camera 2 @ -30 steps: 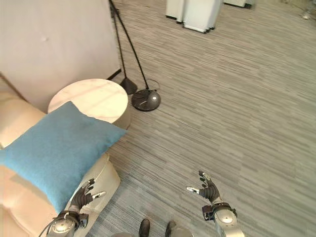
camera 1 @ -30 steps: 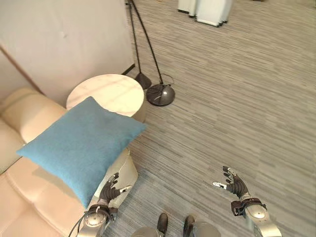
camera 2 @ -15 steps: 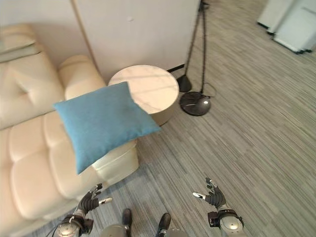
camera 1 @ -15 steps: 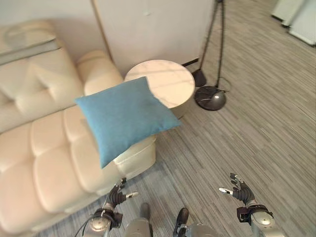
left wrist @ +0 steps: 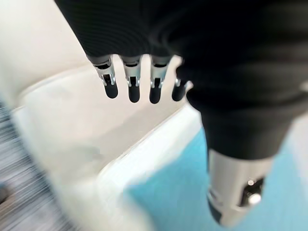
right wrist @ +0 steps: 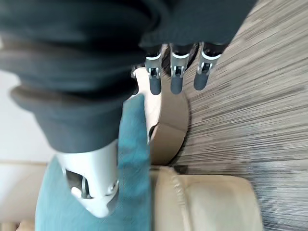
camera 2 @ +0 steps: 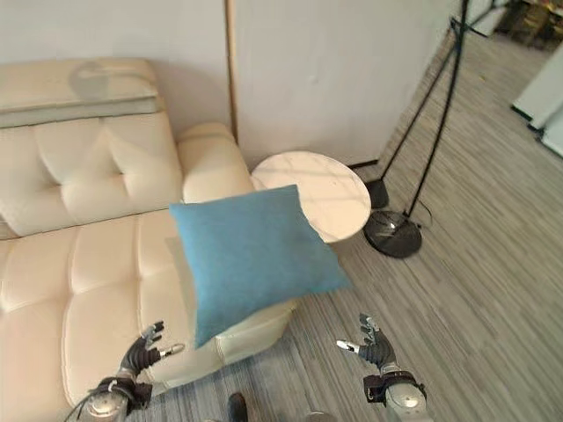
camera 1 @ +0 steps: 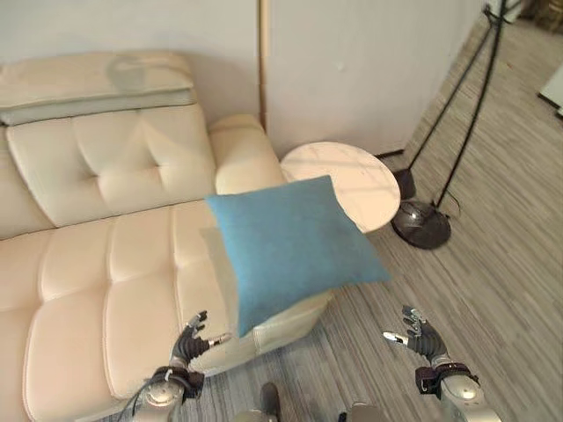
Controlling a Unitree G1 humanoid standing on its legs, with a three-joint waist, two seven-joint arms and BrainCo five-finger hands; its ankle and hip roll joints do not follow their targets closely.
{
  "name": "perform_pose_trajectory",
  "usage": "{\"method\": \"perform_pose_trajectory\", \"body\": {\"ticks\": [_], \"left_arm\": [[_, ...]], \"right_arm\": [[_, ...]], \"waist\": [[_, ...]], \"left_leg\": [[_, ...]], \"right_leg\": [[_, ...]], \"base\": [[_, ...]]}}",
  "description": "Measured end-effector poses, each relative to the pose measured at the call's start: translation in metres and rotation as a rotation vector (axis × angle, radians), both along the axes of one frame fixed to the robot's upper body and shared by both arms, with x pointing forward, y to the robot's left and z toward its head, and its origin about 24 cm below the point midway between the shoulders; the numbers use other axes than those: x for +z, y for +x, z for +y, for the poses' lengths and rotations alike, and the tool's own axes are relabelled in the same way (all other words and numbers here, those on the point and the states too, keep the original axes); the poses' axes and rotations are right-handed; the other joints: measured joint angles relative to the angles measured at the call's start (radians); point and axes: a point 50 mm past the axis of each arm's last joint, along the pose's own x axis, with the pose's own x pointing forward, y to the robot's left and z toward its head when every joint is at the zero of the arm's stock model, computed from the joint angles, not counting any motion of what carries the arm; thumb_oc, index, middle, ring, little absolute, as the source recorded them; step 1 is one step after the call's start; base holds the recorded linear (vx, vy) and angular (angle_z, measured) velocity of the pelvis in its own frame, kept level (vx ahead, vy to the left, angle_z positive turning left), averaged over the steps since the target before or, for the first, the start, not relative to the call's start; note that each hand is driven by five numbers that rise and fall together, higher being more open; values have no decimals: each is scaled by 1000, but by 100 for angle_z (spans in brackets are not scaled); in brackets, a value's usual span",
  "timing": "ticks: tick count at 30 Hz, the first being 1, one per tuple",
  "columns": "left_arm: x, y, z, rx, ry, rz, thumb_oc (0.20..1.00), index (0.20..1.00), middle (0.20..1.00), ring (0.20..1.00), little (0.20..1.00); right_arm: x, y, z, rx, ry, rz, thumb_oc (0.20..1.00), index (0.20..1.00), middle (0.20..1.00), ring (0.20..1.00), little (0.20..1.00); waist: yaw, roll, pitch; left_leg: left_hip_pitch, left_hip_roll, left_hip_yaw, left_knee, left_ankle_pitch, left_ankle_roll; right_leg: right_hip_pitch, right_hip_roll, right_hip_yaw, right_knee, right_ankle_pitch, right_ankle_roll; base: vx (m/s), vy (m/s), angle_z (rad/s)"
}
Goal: Pick up all the scattered cushions and arrange them neatly on the sofa.
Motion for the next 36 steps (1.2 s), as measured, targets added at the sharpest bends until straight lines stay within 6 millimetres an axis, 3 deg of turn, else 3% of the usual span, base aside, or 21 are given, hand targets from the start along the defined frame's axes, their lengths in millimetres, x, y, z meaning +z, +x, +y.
{"method": "perform_pose_trajectory", "body": {"ticks": [2,3,5,7,9,10,12,15,17,22,23,24,25,27,29,31,32,33,34,36], "left_arm": [[-1,-1,-1,8,-2,2,1000,1000,1000,1000,1000],[-4,-3,-2,13,-7,14,1000,1000,1000,1000,1000],[-5,-5,-1,17,-8,20,1000,1000,1000,1000,1000],[-3,-5,-1,30,-23,9,1000,1000,1000,1000,1000],[-4,-10,2,49,-24,14,1000,1000,1000,1000,1000],[-7,-19,4,65,-27,34,1000,1000,1000,1000,1000],[-7,-21,5,73,-31,34,1000,1000,1000,1000,1000],[-3,-12,4,89,-60,2,1000,1000,1000,1000,1000],[0,-2,0,78,-88,-25,1000,1000,1000,1000,1000],[19,47,-22,-8,-131,-122,1000,1000,1000,1000,1000],[32,76,-28,-19,-138,-174,1000,1000,1000,1000,1000],[38,86,-31,-23,-144,-196,1000,1000,1000,1000,1000],[48,108,-42,-26,-154,-228,1000,1000,1000,1000,1000],[98,169,-63,-59,-136,-350,1000,1000,1000,1000,1000],[116,187,-70,-38,-138,-377,1000,1000,1000,1000,1000],[130,197,-72,22,-155,-411,1000,1000,1000,1000,1000],[130,197,-73,49,-175,-418,1000,1000,1000,1000,1000],[130,197,-76,60,-182,-425,580,580,580,580,580],[137,198,-87,65,-219,-463,200,200,200,200,200],[153,191,-96,27,-283,-569,200,200,200,200,200]], "right_arm": [[2,4,0,2,0,-11,1000,1000,1000,1000,1000],[4,8,1,2,-1,-22,1000,1000,1000,1000,1000],[4,8,-2,-6,-5,-23,1000,1000,1000,1000,1000],[7,9,-6,-5,-20,-28,1000,1000,1000,1000,1000],[12,13,-15,-28,-48,-47,1000,1000,1000,1000,1000],[21,19,-28,-53,-83,-75,1000,1000,1000,1000,1000],[30,24,-40,-41,-140,-87,1000,1000,1000,1000,1000],[46,37,-53,-20,-217,-126,1000,1000,1000,1000,1000],[52,50,-49,17,-231,-144,1000,1000,1000,1000,1000],[34,65,-20,180,-233,-36,1000,1000,1000,1000,1000],[40,87,3,204,-184,-74,1000,1000,1000,1000,1000],[45,97,14,204,-153,-98,1000,1000,1000,1000,1000],[51,114,30,211,-135,-118,1000,1000,1000,1000,1000],[98,170,68,211,-109,-231,1000,1000,1000,1000,1000],[125,190,83,195,-92,-284,1000,1000,1000,1000,1000],[148,200,97,213,-79,-348,1000,1000,1000,1000,1000],[150,200,97,212,-76,-354,1000,1000,1000,1000,1000],[151,199,101,212,-53,-366,200,200,200,200,200],[153,196,105,196,-1,-392,200,200,200,200,200],[156,183,104,209,70,-466,200,200,200,200,200]], "waist": [[0,6,6],[0,13,11],[-5,7,9],[-3,6,8],[14,-16,-5],[26,7,-6],[34,23,-9],[46,20,-8],[48,17,-6],[49,-11,6],[50,-24,20],[49,-28,30],[44,-31,58],[19,-41,160],[-2,-36,214],[-10,-31,237],[-15,-21,243],[-14,-21,243],[-10,-21,243],[-7,-21,243]], "left_leg": [[22,-2,-33,-1,-9,-13],[44,-4,-75,-1,-16,-24],[63,-16,-100,0,-22,-24],[77,-21,-103,1,-49,-23],[95,-30,-111,2,-58,-23],[108,-11,-127,3,-65,-34],[113,7,-139,4,-70,-43],[111,29,-155,5,-74,-57],[108,49,-160,5,-76,-74],[70,68,-208,6,-61,-100],[19,69,-209,8,-40,-109],[0,68,-209,12,-31,-111],[-54,65,-209,46,-31,-111],[-203,50,-207,110,-17,-117],[-228,45,-200,116,-7,-118],[-243,53,-179,123,-7,-119],[-238,57,-182,122,-14,-119],[-233,58,-184,107,-13,-121],[-223,55,-183,87,-6,-124],[-204,53,-181,46,13,-123]], "right_leg": [[-25,33,13,-106,16,-20],[-26,70,56,-222,44,-29],[-25,77,63,-272,118,-32],[-10,81,62,-282,142,-44],[28,79,58,-327,183,-75],[72,98,30,-396,231,-86],[118,120,11,-471,265,-110],[175,156,3,-592,323,-144],[180,174,-6,-596,316,-152],[163,187,-54,-595,307,-161],[107,187,-54,-595,321,-156],[93,186,-55,-590,330,-159],[57,182,-55,-589,342,-155],[-68,165,-53,-579,385,-130],[-95,160,-47,-582,398,-115],[-112,163,-42,-586,382,-121],[-109,168,-46,-582,383,-122],[-110,173,-46,-582,384,-121],[-110,173,-42,-584,384,-121],[-109,176,-22,-587,391,-112]], "base": [[188,-95,39],[147,-143,71],[124,-153,89],[101,-103,62],[130,-155,28],[145,-201,22],[86,-155,17],[49,-105,5],[71,-135,3],[-36,-73,27],[-194,-63,7],[-296,-48,4],[-283,-29,3],[-222,13,3],[-107,13,-11],[-29,12,-26],[-9,28,-14],[6,63,3],[21,66,1],[26,50,-5]]}}
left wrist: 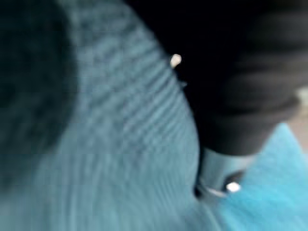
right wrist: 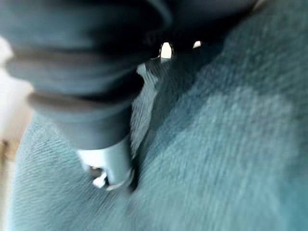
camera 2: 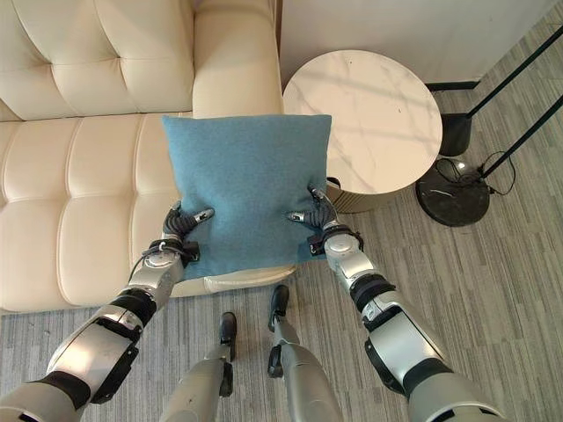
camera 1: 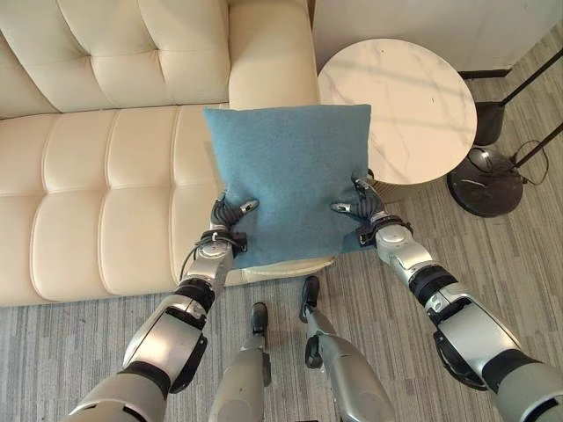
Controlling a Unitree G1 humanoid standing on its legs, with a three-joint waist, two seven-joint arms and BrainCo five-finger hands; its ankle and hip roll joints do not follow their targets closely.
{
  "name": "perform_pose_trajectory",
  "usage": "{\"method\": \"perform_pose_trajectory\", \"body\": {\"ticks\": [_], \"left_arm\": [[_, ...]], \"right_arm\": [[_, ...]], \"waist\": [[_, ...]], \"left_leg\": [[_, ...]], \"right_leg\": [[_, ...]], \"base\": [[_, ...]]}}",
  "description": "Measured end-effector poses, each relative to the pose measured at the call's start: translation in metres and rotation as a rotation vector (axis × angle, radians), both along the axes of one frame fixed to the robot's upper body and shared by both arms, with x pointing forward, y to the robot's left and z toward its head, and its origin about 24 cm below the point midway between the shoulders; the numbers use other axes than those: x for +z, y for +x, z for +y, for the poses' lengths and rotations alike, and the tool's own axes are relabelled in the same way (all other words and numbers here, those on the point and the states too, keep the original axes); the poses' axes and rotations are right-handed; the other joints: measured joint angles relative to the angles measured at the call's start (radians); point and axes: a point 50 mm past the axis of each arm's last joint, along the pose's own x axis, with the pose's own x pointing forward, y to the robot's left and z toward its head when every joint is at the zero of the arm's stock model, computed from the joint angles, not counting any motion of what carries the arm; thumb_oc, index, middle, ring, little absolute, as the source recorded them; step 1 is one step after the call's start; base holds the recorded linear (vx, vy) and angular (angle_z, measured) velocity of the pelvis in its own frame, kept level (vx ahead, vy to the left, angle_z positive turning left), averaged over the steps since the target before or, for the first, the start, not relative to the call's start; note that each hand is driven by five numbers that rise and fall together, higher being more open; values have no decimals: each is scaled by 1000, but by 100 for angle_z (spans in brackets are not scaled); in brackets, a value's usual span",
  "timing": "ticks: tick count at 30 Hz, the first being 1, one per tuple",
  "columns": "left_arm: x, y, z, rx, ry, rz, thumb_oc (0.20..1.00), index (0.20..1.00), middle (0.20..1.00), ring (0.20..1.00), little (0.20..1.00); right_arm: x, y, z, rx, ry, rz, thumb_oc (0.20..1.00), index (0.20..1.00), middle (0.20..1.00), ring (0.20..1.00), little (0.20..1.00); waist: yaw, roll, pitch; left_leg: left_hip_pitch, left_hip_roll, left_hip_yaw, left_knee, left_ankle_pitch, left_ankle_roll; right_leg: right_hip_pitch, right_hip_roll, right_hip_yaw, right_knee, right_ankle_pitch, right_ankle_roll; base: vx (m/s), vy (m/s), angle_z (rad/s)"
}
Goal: Pick up all the scattered cushions and arrange them neatly on the sofa.
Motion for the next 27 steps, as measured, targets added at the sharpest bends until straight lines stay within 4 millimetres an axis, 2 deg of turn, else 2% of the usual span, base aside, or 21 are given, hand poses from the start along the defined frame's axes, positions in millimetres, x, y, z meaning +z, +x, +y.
{"method": "perform_pose_trajectory", "body": {"ticks": [1,3,7,9,12,17,18,21,22,23,24,25,26,27], "left_arm": [[4,-8,2,-14,-13,-56,200,200,200,200,200],[0,-19,5,-21,-26,-71,200,200,200,200,200],[5,-43,-6,-94,-86,-136,200,200,200,200,200],[4,-61,-8,-138,-109,-159,200,200,200,200,200],[-1,-69,-1,-135,-113,-148,200,200,200,200,200],[11,-99,16,-103,-148,-222,200,200,200,200,200],[11,-109,18,-100,-163,-237,200,200,200,200,200],[12,-112,21,-92,-147,-251,200,200,200,200,200],[12,-122,26,-76,-136,-260,200,200,200,200,200],[11,-125,28,-69,-135,-257,200,200,200,200,200],[10,-125,27,-71,-137,-255,200,200,200,200,200],[12,-124,28,-76,-130,-260,200,200,200,200,200],[12,-123,27,-78,-127,-262,200,200,200,200,200],[12,-123,27,-77,-127,-260,200,200,200,200,200]], "right_arm": [[-4,-9,-7,3,21,-20,200,200,200,200,200],[-21,-23,-16,-3,19,17,200,200,200,200,200],[-36,-53,-20,40,66,35,200,200,200,200,200],[-40,-71,-26,58,93,37,200,200,200,200,200],[-41,-77,-31,88,90,38,200,200,200,200,200],[-14,-99,-23,151,185,-80,200,200,200,200,200],[-8,-107,-21,174,209,-112,200,200,200,200,200],[-5,-109,-19,185,231,-138,200,200,200,200,200],[1,-113,-15,212,238,-161,200,200,200,200,200],[3,-114,-13,224,239,-171,200,200,200,200,200],[2,-113,-13,223,236,-172,200,200,200,200,200],[3,-112,-11,224,223,-179,200,200,200,200,200],[3,-110,-12,223,205,-187,200,200,200,200,200],[1,-109,-13,218,196,-181,200,200,200,200,200]], "waist": [[1,0,0],[2,0,-1],[-3,1,-13],[-6,11,-22],[-8,38,-69],[-5,68,-94],[-4,76,-118],[2,70,-174],[4,65,-188],[4,64,-192],[5,65,-194],[6,53,-200],[4,57,-198],[7,69,-193]], "left_leg": [[20,2,3,-22,6,1],[70,2,8,-46,6,3],[123,-4,32,-68,6,11],[172,-2,31,-80,1,15],[193,-3,30,-80,-10,22],[258,-5,28,-80,-20,24],[264,-5,30,-81,-26,32],[265,-20,33,-81,-28,36],[267,-23,56,-80,-24,43],[270,-24,71,-80,-28,48],[267,-25,84,-76,-20,51],[236,-36,86,-43,-19,59],[224,-20,98,-42,-22,67],[224,-2,106,-50,-6,73]], "right_leg": [[7,1,5,0,4,5],[45,4,16,0,3,2],[78,2,33,0,-3,-17],[122,5,33,-1,7,-59],[144,5,40,-1,6,-67],[208,6,61,-1,7,-69],[213,6,68,-1,4,-67],[214,-5,86,-1,-19,-49],[206,-5,113,3,-4,-36],[207,-9,117,-3,-21,-20],[203,-12,110,-1,-50,14],[176,-19,116,17,-52,26],[151,-19,111,47,-78,57],[131,-10,110,97,-93,63]], "base": [[36,37,-9],[38,33,-12],[92,63,-17],[100,79,-1],[54,73,2],[23,98,0],[-13,116,-1],[-115,136,-7],[-160,29,-37],[-232,22,-46],[-233,22,-30],[-179,-22,-23],[-259,-52,-22],[-257,-53,-14]]}}
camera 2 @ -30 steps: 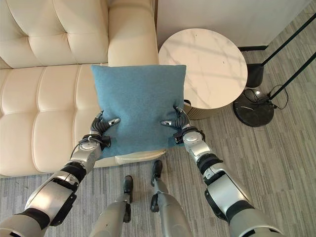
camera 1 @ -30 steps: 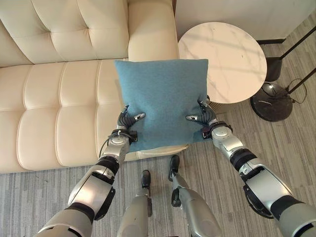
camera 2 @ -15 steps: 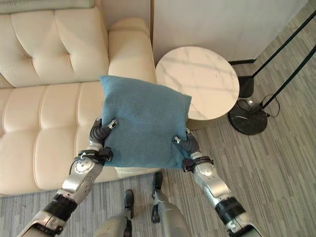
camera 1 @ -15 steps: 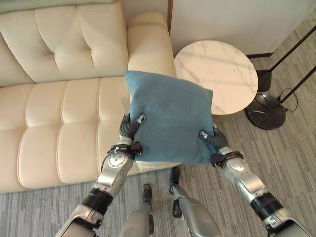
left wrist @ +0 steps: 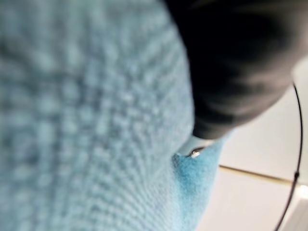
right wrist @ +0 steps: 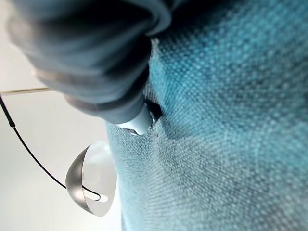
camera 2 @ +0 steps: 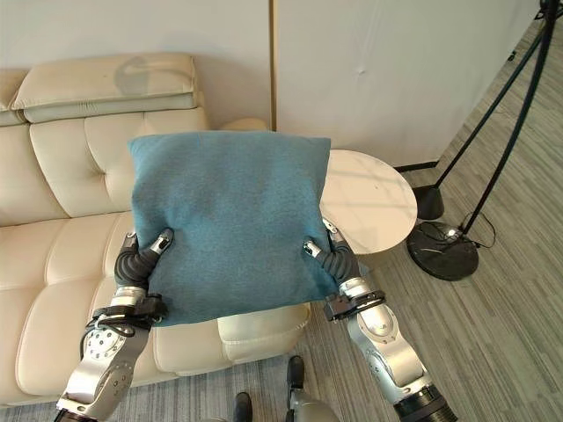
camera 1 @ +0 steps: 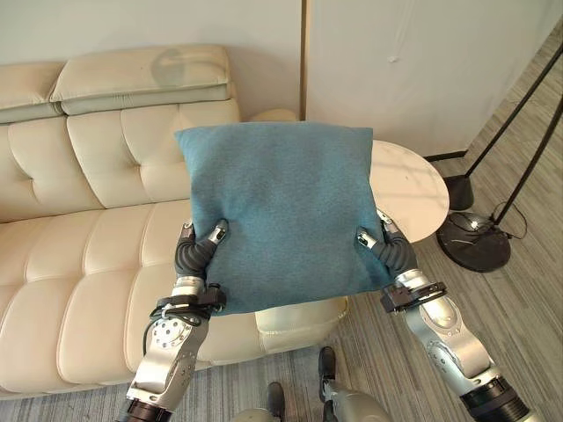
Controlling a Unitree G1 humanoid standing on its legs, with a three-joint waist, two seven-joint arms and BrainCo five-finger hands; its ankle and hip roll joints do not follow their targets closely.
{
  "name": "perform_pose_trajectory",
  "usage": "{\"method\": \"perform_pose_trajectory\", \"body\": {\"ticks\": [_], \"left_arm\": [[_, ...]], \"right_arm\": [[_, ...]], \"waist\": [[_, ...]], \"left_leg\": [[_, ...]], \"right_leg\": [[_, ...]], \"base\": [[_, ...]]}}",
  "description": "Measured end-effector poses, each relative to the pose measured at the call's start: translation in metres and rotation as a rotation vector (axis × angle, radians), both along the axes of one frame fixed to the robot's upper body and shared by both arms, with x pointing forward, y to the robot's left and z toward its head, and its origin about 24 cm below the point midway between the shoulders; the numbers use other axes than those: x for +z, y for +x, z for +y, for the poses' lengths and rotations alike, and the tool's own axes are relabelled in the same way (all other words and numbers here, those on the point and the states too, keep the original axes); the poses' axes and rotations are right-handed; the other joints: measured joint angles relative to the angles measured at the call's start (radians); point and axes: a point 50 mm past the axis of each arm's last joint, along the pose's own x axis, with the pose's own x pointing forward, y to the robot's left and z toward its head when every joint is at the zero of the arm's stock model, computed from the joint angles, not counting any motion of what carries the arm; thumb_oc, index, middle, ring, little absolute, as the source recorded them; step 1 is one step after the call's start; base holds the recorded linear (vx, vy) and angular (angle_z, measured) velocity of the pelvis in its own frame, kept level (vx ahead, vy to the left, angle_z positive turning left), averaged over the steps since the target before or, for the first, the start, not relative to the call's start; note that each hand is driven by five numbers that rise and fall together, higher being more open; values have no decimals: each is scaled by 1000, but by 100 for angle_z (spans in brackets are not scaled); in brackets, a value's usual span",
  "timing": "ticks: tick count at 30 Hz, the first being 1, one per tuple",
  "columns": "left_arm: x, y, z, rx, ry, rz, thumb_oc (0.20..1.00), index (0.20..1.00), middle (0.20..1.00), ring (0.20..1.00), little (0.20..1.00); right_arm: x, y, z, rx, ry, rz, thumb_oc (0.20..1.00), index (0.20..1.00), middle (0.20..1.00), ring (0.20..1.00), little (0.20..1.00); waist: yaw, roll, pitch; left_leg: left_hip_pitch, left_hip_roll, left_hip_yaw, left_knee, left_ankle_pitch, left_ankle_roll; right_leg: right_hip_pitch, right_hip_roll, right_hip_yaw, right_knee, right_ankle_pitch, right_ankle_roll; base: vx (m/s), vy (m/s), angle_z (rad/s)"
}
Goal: Pick up all the scattered cushions and arrange them neatly on the sofa.
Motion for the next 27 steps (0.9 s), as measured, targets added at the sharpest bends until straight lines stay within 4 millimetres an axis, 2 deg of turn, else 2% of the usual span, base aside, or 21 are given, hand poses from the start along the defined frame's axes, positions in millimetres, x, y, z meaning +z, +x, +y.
{"method": "perform_pose_trajectory", "body": {"ticks": [2,3,4,5,6,7,9,10,11,12,13,14,15,16,17,19,20,21,22,24,27], "left_arm": [[-3,3,-4,-16,5,14,200,200,200,200,200],[-6,3,-5,-20,5,25,200,200,200,200,200],[-12,2,-6,-23,10,53,200,200,200,200,200],[-17,1,-6,-21,12,72,200,200,200,200,200],[-20,1,-7,-18,0,81,200,200,200,200,200],[-21,0,-9,-22,-5,87,200,200,200,200,200],[-24,-2,-7,-14,-3,101,200,200,200,200,200],[-27,-3,-8,-16,-10,111,200,200,200,200,200],[-26,-1,-12,-29,-14,106,200,200,200,200,200],[-25,0,-14,-36,-14,103,200,200,200,200,200],[-25,1,-14,-38,-16,105,200,200,200,200,200],[-27,3,-17,-52,-9,112,200,200,200,200,200],[-28,3,-17,-56,-2,121,200,200,200,200,200],[-29,3,-17,-57,1,126,200,200,200,200,200],[-30,3,-18,-65,2,132,200,200,200,200,200],[-30,4,-22,-87,-8,130,200,200,200,200,200],[-29,5,-27,-108,-17,120,200,200,200,200,200],[-27,7,-32,-125,-25,109,200,200,200,200,200],[-24,8,-36,-140,-31,98,200,200,200,200,200],[-21,11,-36,-151,-13,87,200,200,200,200,200],[-21,11,-27,-149,35,102,200,200,200,200,200]], "right_arm": [[-4,1,-2,-15,-33,8,200,200,200,200,200],[-4,1,-4,-21,-51,5,200,200,200,200,200],[-5,2,-6,-29,-70,2,200,200,200,200,200],[-5,2,-5,-30,-72,2,200,200,200,200,200],[-5,3,-6,-34,-82,-4,200,200,200,200,200],[-6,3,-7,-38,-92,-2,200,200,200,200,200],[-7,3,-6,-35,-96,4,200,200,200,200,200],[-9,1,-7,-37,-100,10,200,200,200,200,200],[-10,0,-10,-49,-100,15,200,200,200,200,200],[-9,2,-12,-57,-108,13,200,200,200,200,200],[-9,2,-14,-66,-116,12,200,200,200,200,200],[-9,2,-15,-74,-117,12,200,200,200,200,200],[-9,2,-15,-78,-115,15,200,200,200,200,200],[-10,2,-15,-79,-117,15,200,200,200,200,200],[-10,1,-17,-82,-122,19,200,200,200,200,200],[-13,-2,-22,-93,-135,29,200,200,200,200,200],[-13,-3,-27,-113,-129,30,200,200,200,200,200],[-9,-3,-31,-128,-128,17,200,200,200,200,200],[-5,-2,-35,-145,-127,3,200,200,200,200,200],[-9,-4,-33,-154,-95,15,200,200,200,200,200],[-16,-9,-29,-142,-88,45,200,200,200,200,200]], "waist": [[1,15,1],[2,23,1],[7,19,0],[29,15,0],[36,37,8],[46,57,14],[76,68,15],[82,83,11],[70,86,13],[64,80,22],[71,78,24],[58,61,34],[48,43,41],[43,32,43],[21,20,47],[-27,20,48],[-49,26,45],[-62,55,38],[-70,85,32],[-62,50,28],[-34,26,18]], "left_leg": [[-45,26,-24,43,10,5],[-51,33,-46,52,15,0],[-69,36,-75,69,20,-6],[-76,27,-97,71,33,-24],[-98,41,-121,80,44,-41],[-109,55,-141,71,60,-60],[-133,74,-153,57,61,-96],[-167,80,-177,64,98,-128],[-197,81,-207,64,125,-175],[-216,82,-198,59,100,-191],[-234,88,-155,54,27,-157],[-257,95,-65,82,-6,-128],[-261,91,14,111,-16,-112],[-248,89,38,130,-21,-115],[-211,92,89,186,-48,-129],[-115,115,164,196,-72,-136],[-42,135,207,161,-72,-135],[23,150,222,103,-43,-126],[54,158,218,42,-49,-133],[52,129,197,23,-50,-126],[45,93,170,28,-49,-119]], "right_leg": [[-51,8,54,293,-123,2],[-37,14,64,386,-185,2],[41,12,84,393,-272,7],[115,6,88,278,-303,-13],[163,29,88,179,-275,-79],[183,47,79,119,-231,-91],[175,71,69,77,-203,-132],[167,94,43,87,-176,-128],[143,94,14,97,-179,-139],[121,85,-6,103,-178,-166],[97,77,-28,108,-149,-189],[86,42,-59,91,-129,-199],[83,13,-67,78,-124,-202],[80,-11,-73,64,-115,-215],[90,-52,-95,42,-84,-186],[137,-87,-149,1,-70,-166],[158,-92,-169,-19,-67,-152],[161,-76,-189,-28,-54,-124],[158,-55,-203,-35,-45,-110],[148,-82,-207,-39,-25,-84],[158,-122,-208,-44,-12,-62]], "base": [[-202,-101,23],[-245,-224,63],[-161,-180,64],[-229,-237,65],[-107,-97,58],[-227,-152,46],[-258,-108,32],[-190,-27,78],[-158,-9,90],[-203,-5,83],[-108,8,59],[-122,1,68],[-99,-1,63],[-119,5,60],[-50,26,71],[2,55,91],[77,65,81],[92,61,68],[66,63,44],[47,79,22],[74,143,25]]}}
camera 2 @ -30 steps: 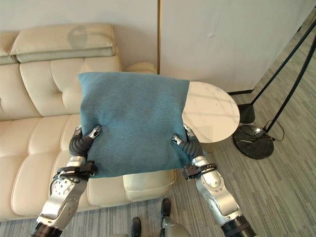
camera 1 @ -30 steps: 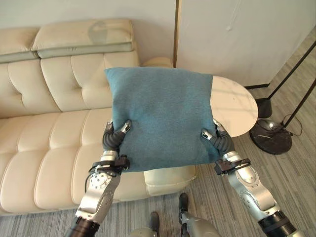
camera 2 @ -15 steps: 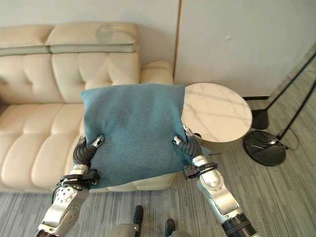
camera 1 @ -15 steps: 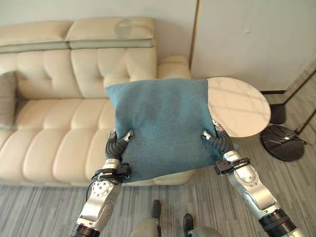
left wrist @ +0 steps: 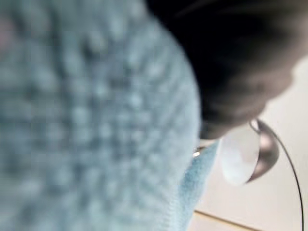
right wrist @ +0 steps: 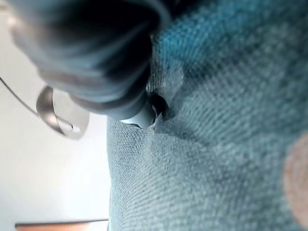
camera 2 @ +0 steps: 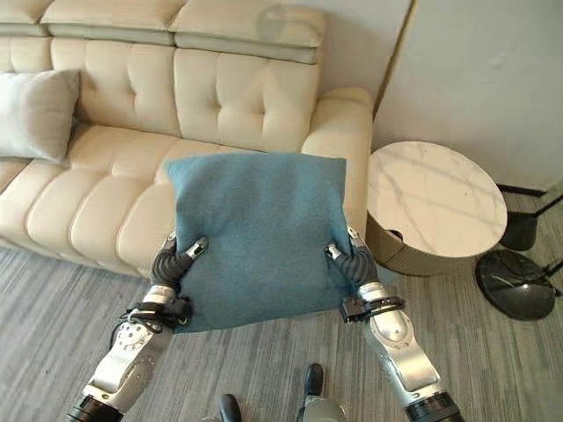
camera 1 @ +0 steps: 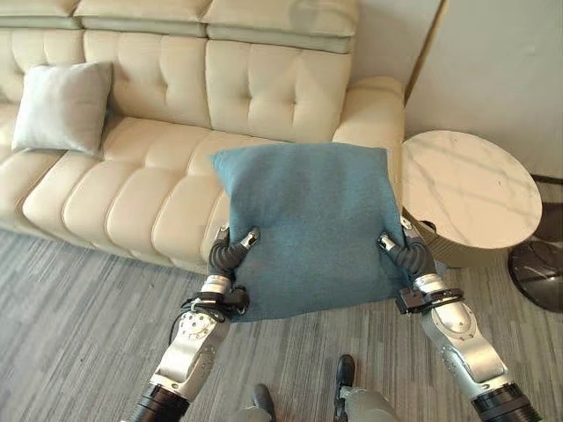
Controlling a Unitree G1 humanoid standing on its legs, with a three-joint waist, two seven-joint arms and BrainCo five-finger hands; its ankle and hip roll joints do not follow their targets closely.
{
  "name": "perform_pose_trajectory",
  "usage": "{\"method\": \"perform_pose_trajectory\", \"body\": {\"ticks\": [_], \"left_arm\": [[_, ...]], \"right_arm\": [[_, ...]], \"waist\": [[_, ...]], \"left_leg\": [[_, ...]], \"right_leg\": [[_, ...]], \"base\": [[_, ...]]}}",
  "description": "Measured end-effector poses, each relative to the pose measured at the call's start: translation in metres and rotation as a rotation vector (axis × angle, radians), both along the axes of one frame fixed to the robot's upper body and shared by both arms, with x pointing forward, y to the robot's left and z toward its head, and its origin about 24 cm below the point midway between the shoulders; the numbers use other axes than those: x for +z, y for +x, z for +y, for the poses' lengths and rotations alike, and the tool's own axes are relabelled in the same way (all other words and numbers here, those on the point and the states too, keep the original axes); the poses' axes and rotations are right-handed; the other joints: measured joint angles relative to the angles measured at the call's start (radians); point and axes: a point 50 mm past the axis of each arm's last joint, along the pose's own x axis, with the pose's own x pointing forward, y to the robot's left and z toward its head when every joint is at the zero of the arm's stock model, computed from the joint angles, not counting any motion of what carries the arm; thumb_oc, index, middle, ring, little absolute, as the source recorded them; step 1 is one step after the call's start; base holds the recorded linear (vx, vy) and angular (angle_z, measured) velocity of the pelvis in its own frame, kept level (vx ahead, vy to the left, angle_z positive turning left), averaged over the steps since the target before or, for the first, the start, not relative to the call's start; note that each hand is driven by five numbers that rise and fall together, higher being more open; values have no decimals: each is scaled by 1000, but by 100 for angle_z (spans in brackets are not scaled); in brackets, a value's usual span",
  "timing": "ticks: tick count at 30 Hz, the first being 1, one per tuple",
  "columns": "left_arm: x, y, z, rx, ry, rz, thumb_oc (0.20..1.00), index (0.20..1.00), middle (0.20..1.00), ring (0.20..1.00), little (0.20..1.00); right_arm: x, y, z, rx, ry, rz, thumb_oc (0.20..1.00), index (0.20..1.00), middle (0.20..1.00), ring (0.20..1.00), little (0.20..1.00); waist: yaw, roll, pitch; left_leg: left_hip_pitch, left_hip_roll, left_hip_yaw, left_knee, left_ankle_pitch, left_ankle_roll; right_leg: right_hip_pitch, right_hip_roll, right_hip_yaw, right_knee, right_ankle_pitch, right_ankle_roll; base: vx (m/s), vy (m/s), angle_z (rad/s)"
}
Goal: Pick up all the scattered cushions and arrange them neatly on the sofa.
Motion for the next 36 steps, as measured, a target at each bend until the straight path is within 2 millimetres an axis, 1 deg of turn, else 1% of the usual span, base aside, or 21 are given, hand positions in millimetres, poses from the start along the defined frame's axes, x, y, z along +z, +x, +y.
{"method": "perform_pose_trajectory", "body": {"ticks": [4,10,13,14,15,16,17,18,20,22,23,24,25,27,28,29,30,32,34,35,36], "left_arm": [[0,0,1,1,5,2,200,200,200,200,200],[1,1,2,-12,16,-6,200,200,200,200,200],[4,3,6,2,25,-20,200,200,200,200,200],[3,3,7,4,24,-14,200,200,200,200,200],[0,3,9,8,34,-2,200,200,200,200,200],[0,3,12,11,48,-3,200,200,200,200,200],[1,3,16,15,59,-6,200,200,200,200,200],[0,2,16,14,62,1,200,200,200,200,200],[-7,2,12,24,34,24,200,200,200,200,200],[-12,-1,10,24,22,44,200,200,200,200,200],[-16,-5,8,26,7,56,200,200,200,200,200],[-16,-6,7,24,5,57,200,200,200,200,200],[-16,-6,6,15,8,54,200,200,200,200,200],[-16,-6,6,9,20,51,200,200,200,200,200],[-14,-6,3,0,15,39,200,200,200,200,200],[-12,-6,1,-9,9,30,200,200,200,200,200],[-9,-6,0,-17,6,19,200,200,200,200,200],[-6,-3,-2,-25,5,4,200,200,200,200,200],[-5,-3,-2,-29,8,0,200,200,200,200,200],[-6,-3,-1,-24,10,3,200,200,200,200,200],[-7,-3,-1,-24,12,7,200,200,200,200,200]], "right_arm": [[-1,0,3,1,19,3,200,200,200,200,200],[0,0,1,-6,22,-2,200,200,200,200,200],[1,1,3,-4,31,-6,200,200,200,200,200],[1,1,4,-3,32,-4,200,200,200,200,200],[-2,-1,6,-1,41,5,200,200,200,200,200],[-2,-1,7,4,45,5,200,200,200,200,200],[0,0,9,13,52,-3,200,200,200,200,200],[0,0,9,12,58,-3,200,200,200,200,200],[-2,0,7,9,68,7,200,200,200,200,200],[-4,-2,3,5,53,17,200,200,200,200,200],[-5,-3,1,8,41,23,200,200,200,200,200],[-7,-5,-2,2,37,33,200,200,200,200,200],[-8,-5,-4,0,38,41,200,200,200,200,200],[-8,-6,-5,4,36,42,200,200,200,200,200],[-4,-7,-8,9,21,29,200,200,200,200,200],[-2,-7,-9,8,19,21,200,200,200,200,200],[1,-6,-11,0,18,9,200,200,200,200,200],[0,-8,-14,-13,24,11,200,200,200,200,200],[2,-7,-14,-18,28,0,200,200,200,200,200],[1,-6,-12,-14,28,2,200,200,200,200,200],[1,-6,-12,-17,28,3,200,200,200,200,200]], "waist": [[31,-3,-1],[25,-9,-3],[11,-23,1],[2,-23,6],[-4,-26,5],[-3,-35,7],[6,-53,13],[3,-49,21],[-1,-45,24],[-19,-44,21],[-19,-16,19],[-21,0,13],[-24,0,13],[-25,-1,12],[-30,3,6],[-29,11,0],[-32,9,2],[-46,-19,-2],[-47,-38,-3],[-36,-51,-2],[-39,-55,-2]], "left_leg": [[-6,-8,-15,7,-5,15],[-42,-29,-54,39,-34,55],[-88,-52,-69,93,-57,83],[-78,-61,-95,96,-65,109],[-69,-62,-113,82,-65,124],[-64,-66,-118,74,-69,132],[-59,-76,-115,66,-70,134],[-57,-79,-120,67,-77,134],[3,-93,-168,52,-114,119],[78,-92,-200,43,-158,71],[112,-71,-213,44,-170,50],[117,-46,-222,84,-174,30],[94,-30,-212,179,-174,14],[50,-13,-186,314,-177,-3],[3,-16,-185,427,-187,-36],[-40,-14,-162,491,-194,-58],[-66,-11,-135,501,-199,-60],[-95,-9,-20,384,-213,-22],[-157,-24,-103,241,-195,-28],[-177,-16,-152,141,-153,-18],[-202,-7,-195,117,-120,-20]], "right_leg": [[10,-1,-8,-12,9,5],[-37,-32,3,80,-16,23],[-118,-80,46,229,-42,36],[-211,-98,114,411,-84,46],[-259,-54,170,485,-158,54],[-275,-18,185,455,-177,58],[-302,12,151,401,-181,43],[-315,30,87,315,-175,40],[-352,59,69,212,-95,38],[-299,48,41,170,-54,12],[-271,74,34,184,-40,-5],[-246,101,37,181,-34,-22],[-210,112,23,164,-44,-46],[-164,121,20,135,-31,-49],[-116,138,45,102,-35,-133],[-97,149,45,81,-25,-146],[-79,157,67,69,-28,-149],[-6,163,112,-10,-16,-162],[36,173,182,-40,-32,-143],[49,179,200,-43,-34,-139],[60,190,206,-41,-33,-140]], "base": [[59,163,12],[77,196,7],[114,147,23],[214,90,48],[233,42,49],[273,27,34],[227,2,37],[339,-8,45],[393,-55,66],[393,-110,52],[312,-112,25],[211,-85,12],[128,-66,11],[108,-44,-6],[180,11,-26],[130,30,-43],[190,53,-24],[185,43,-41],[149,0,-84],[46,-15,-93],[50,13,-95]]}}
